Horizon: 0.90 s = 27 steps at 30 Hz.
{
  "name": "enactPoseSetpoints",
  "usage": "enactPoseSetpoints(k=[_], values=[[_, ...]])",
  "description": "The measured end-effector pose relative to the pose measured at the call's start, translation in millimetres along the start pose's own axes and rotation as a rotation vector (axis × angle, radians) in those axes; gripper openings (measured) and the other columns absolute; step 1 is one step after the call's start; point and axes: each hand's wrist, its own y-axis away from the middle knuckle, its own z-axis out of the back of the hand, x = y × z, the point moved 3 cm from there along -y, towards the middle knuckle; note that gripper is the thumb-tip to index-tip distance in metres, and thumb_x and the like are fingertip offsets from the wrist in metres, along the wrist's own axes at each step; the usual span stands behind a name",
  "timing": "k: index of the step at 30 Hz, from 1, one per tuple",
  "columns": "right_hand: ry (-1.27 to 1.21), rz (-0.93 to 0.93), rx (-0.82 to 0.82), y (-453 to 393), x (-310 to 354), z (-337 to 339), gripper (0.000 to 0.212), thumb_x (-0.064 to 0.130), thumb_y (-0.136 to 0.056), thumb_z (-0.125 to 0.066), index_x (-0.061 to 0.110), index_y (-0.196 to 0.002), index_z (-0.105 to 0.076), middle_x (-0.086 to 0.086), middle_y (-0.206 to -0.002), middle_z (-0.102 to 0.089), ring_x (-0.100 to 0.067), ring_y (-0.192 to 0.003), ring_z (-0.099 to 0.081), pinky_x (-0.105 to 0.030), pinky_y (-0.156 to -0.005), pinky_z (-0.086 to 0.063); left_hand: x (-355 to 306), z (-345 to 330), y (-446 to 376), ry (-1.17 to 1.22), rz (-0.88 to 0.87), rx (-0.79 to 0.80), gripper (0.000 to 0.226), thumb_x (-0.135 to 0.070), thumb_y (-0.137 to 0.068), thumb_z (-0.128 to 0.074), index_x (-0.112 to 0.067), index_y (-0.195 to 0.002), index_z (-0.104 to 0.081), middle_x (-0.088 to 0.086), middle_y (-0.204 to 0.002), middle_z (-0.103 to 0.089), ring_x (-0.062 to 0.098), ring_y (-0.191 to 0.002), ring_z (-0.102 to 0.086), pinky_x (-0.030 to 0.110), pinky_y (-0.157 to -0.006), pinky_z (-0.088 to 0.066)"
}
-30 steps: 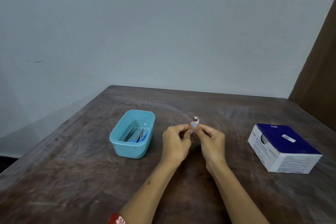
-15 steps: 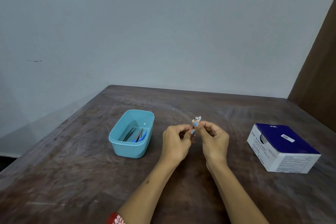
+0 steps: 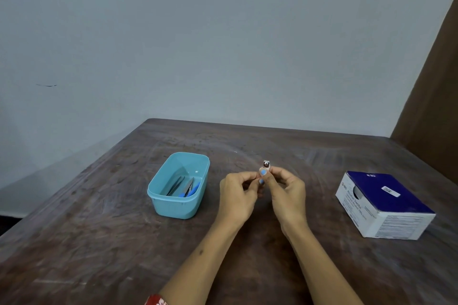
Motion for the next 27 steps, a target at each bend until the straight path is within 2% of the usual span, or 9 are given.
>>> enactPoseSetpoints(k=[3,5,7,10,14,17,23,25,27], values=[[0.253,0.162,-0.050,-1,0,2,0.008,0.021,-0.084,-0.069,0.017,-0.090,-0.072,0.005,-0.082,-0.070,-0.010,-0.082,-0.064,-0.021,-0.072,-0.050,-7,5,2,-0.125,-0.072,-0.085,0.021,-0.014,-0.087,-0.062,-0.014,-0.106,-0.070,-0.003,-0.091,-0.073,-0.002,-0.072,-0.063,0.006,-0.069,-0.049],[0.402,0.304,-0.065,2,5,3,0.010,0.017,-0.084,-0.069,0.016,-0.094,-0.072,0.008,-0.086,-0.067,-0.010,-0.086,-0.059,-0.017,-0.074,-0.046,-12,9,4,-0.105,-0.098,-0.200,0.023,-0.015,-0.086,-0.063,-0.011,-0.107,-0.070,-0.003,-0.092,-0.072,-0.008,-0.069,-0.060,0.000,-0.064,-0.045],[0.522,0.424,-0.041,5,10,1,0.013,0.012,-0.082,-0.070,0.014,-0.094,-0.073,0.007,-0.085,-0.065,-0.011,-0.084,-0.055,-0.014,-0.072,-0.041,-13,11,4,-0.001,-0.091,-0.248,0.020,-0.014,-0.085,-0.066,-0.010,-0.103,-0.071,-0.008,-0.087,-0.070,-0.012,-0.070,-0.062,0.001,-0.062,-0.045],[0.637,0.528,-0.011,7,13,-2,0.014,0.009,-0.078,-0.072,0.011,-0.092,-0.073,0.000,-0.083,-0.068,-0.015,-0.081,-0.056,-0.024,-0.074,-0.042,-13,11,2,0.077,-0.064,-0.233,0.018,-0.017,-0.081,-0.071,-0.014,-0.099,-0.073,-0.008,-0.085,-0.072,-0.007,-0.076,-0.066,0.009,-0.068,-0.052],[0.719,0.516,0.013,6,7,-1,0.009,0.014,-0.078,-0.073,0.014,-0.087,-0.074,0.000,-0.079,-0.069,-0.019,-0.077,-0.058,-0.035,-0.072,-0.045,-7,13,-1,0.158,0.017,-0.270,0.020,-0.014,-0.078,-0.073,-0.012,-0.098,-0.073,0.002,-0.087,-0.075,0.006,-0.078,-0.070,0.023,-0.073,-0.058],[0.789,0.499,0.012,6,5,0,0.006,0.014,-0.078,-0.073,0.015,-0.084,-0.074,-0.001,-0.077,-0.068,-0.023,-0.076,-0.058,-0.037,-0.071,-0.044,-5,12,-1,0.188,0.042,-0.262,0.020,-0.011,-0.078,-0.073,-0.011,-0.099,-0.073,0.002,-0.088,-0.075,0.011,-0.081,-0.071,0.034,-0.078,-0.059],[0.843,0.673,-0.103,10,13,-2,0.006,0.017,-0.077,-0.071,0.015,-0.083,-0.072,0.002,-0.074,-0.066,-0.017,-0.071,-0.052,-0.027,-0.069,-0.031,-7,11,0,0.165,0.008,-0.256,0.022,-0.011,-0.079,-0.072,-0.011,-0.101,-0.072,0.002,-0.089,-0.074,0.008,-0.083,-0.071,0.033,-0.079,-0.058],[0.876,0.660,-0.102,10,11,-2,0.005,0.014,-0.075,-0.075,0.015,-0.079,-0.072,0.001,-0.070,-0.066,-0.019,-0.068,-0.055,-0.030,-0.068,-0.036,-10,13,0,0.162,0.003,-0.263,0.022,-0.011,-0.080,-0.071,-0.010,-0.102,-0.072,0.002,-0.091,-0.074,0.007,-0.084,-0.070,0.032,-0.080,-0.058],[0.909,0.616,-0.088,10,9,-2,0.010,0.011,-0.071,-0.079,0.016,-0.076,-0.072,0.001,-0.067,-0.065,-0.021,-0.064,-0.057,-0.031,-0.065,-0.040,-15,16,0,0.131,-0.022,-0.283,0.022,-0.012,-0.081,-0.071,-0.012,-0.102,-0.072,0.001,-0.093,-0.074,0.003,-0.086,-0.069,0.024,-0.080,-0.056]])
